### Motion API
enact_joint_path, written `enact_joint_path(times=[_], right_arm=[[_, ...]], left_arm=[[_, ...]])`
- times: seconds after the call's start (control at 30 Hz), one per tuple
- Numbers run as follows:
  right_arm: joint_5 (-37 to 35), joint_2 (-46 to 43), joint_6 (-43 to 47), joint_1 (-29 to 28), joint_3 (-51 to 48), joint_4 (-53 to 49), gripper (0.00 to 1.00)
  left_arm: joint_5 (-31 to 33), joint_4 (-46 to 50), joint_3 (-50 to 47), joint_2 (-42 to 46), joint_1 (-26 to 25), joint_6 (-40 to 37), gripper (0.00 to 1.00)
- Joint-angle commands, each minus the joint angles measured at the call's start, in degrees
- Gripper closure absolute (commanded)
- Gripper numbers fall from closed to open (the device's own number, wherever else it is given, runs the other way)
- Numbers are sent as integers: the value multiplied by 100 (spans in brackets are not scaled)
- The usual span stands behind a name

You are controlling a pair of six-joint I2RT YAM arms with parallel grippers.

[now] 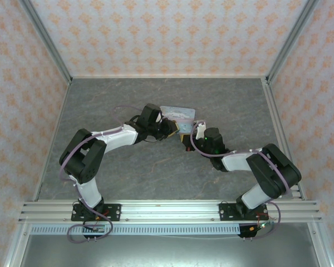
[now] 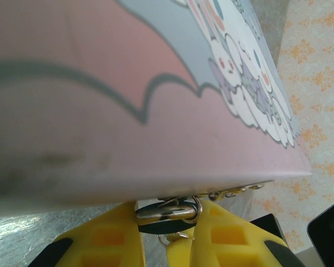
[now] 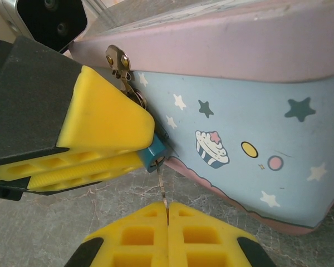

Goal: Unlock the padlock with the key

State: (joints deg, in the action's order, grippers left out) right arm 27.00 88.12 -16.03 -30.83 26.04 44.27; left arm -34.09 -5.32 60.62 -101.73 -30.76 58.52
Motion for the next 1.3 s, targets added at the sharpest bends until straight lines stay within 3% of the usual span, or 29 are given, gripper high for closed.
enact_joint_path(times=[0.0, 0.9, 1.27], right_arm=[[38, 40, -14, -29, 186, 414, 100], [-65, -270, 49, -29, -114, 301, 100], [-8, -56, 71, -28, 48, 472, 100]], left_arm=[[-209, -12, 21, 311, -69, 19, 83], [-184, 121, 93, 224, -66, -27, 83], [-595, 84, 141, 287, -61, -16, 83]])
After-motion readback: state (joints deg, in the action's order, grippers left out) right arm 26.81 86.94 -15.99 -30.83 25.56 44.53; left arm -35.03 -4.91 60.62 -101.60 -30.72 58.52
